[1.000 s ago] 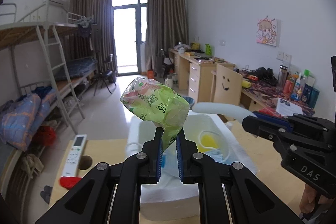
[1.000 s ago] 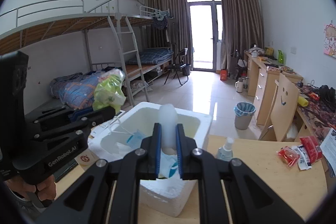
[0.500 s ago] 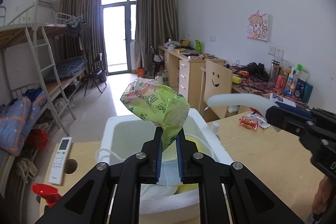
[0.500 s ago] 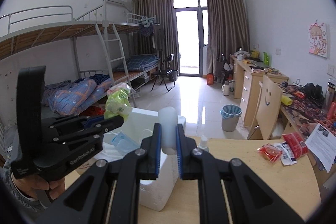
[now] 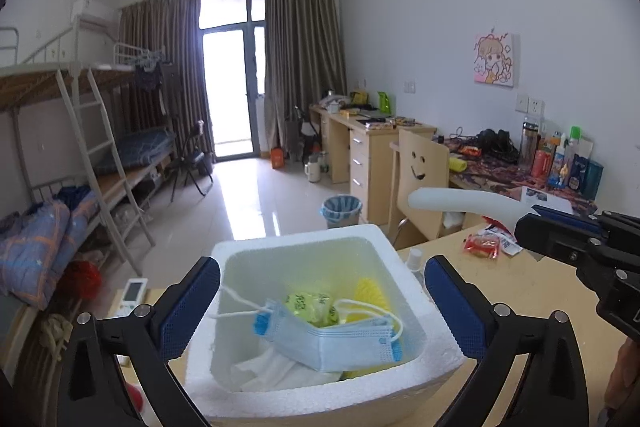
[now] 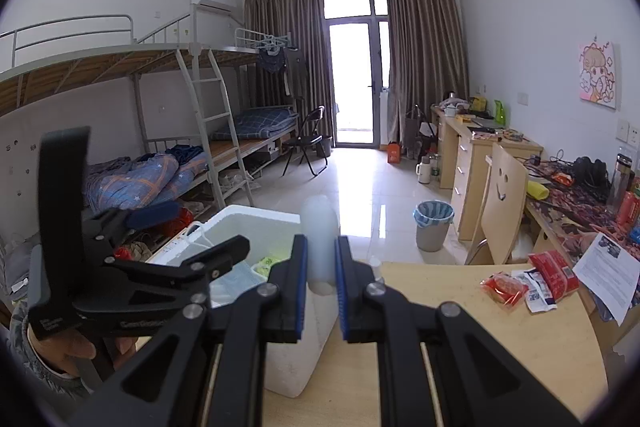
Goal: Organize soft objects
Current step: 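Lower the foam strip into the foam box and open the right gripper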
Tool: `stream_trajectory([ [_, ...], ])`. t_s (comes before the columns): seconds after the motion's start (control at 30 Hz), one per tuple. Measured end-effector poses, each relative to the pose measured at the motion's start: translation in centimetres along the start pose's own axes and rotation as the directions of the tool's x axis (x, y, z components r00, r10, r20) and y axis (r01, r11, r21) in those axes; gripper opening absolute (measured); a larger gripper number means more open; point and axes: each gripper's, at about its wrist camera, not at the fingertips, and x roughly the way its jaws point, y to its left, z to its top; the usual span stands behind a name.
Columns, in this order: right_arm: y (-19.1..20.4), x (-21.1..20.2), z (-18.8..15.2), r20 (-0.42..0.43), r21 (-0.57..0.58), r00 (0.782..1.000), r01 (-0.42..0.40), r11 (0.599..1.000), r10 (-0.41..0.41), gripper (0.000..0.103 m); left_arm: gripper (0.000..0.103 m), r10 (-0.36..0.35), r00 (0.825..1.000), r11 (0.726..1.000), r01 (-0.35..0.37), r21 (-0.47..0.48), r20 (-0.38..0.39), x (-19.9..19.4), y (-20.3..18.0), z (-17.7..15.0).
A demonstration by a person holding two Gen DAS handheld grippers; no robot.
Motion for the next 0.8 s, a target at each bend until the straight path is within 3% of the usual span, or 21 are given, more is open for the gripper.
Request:
stream_trajectory([
  [0.47,0.3,0.1,0.0,-0.004,-0.004,1.000,-0.006,1.000,0.006,0.016,0.102,0.042,0.998,0.999,-0.041,-0.025,0.047,-2.5,1.1,0.2],
  [0.8,2.1,1.1,0.5,-0.013,-0.022,0.999,-0.049,0.999,0.049,0.016,0.102,0.114,0.991,0.993,-0.111,-0.036,0.064,-4.5,3.4,0.1],
])
